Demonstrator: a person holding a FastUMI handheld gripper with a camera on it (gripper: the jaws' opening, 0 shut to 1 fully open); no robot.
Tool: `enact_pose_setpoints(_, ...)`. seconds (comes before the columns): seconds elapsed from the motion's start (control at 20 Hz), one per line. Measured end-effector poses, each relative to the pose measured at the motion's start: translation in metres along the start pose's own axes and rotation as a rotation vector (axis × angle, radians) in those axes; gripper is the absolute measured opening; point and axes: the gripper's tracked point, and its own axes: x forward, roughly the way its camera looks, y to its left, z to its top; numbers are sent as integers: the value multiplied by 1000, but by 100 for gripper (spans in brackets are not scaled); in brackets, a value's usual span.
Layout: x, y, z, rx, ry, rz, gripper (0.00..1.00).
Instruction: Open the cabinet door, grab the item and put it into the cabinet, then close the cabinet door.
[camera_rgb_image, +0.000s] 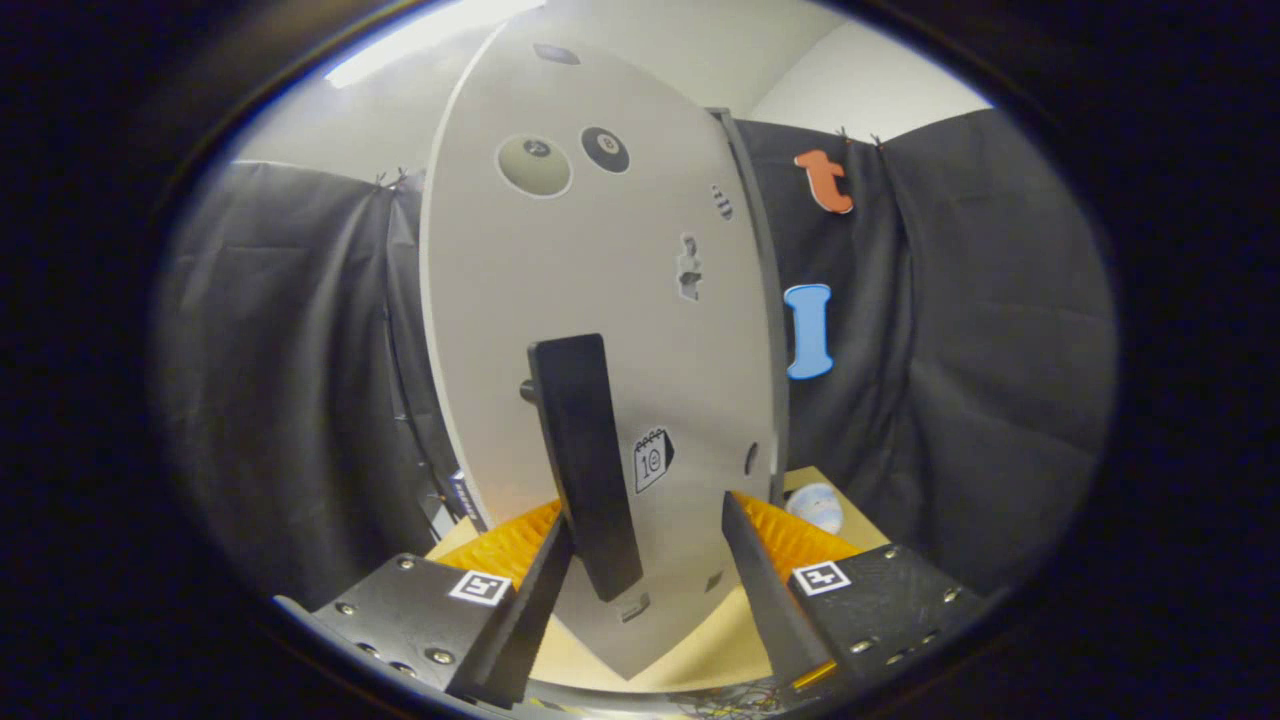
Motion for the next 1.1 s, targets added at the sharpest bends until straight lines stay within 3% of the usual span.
enact_pose_setpoints(0.6,115,91,-1,-38,-13,133,99)
enact_pose_setpoints(0.95,144,115,4,-102,-72,124,99)
enact_pose_setpoints(1.1,147,116,4,-101,-101,64,99)
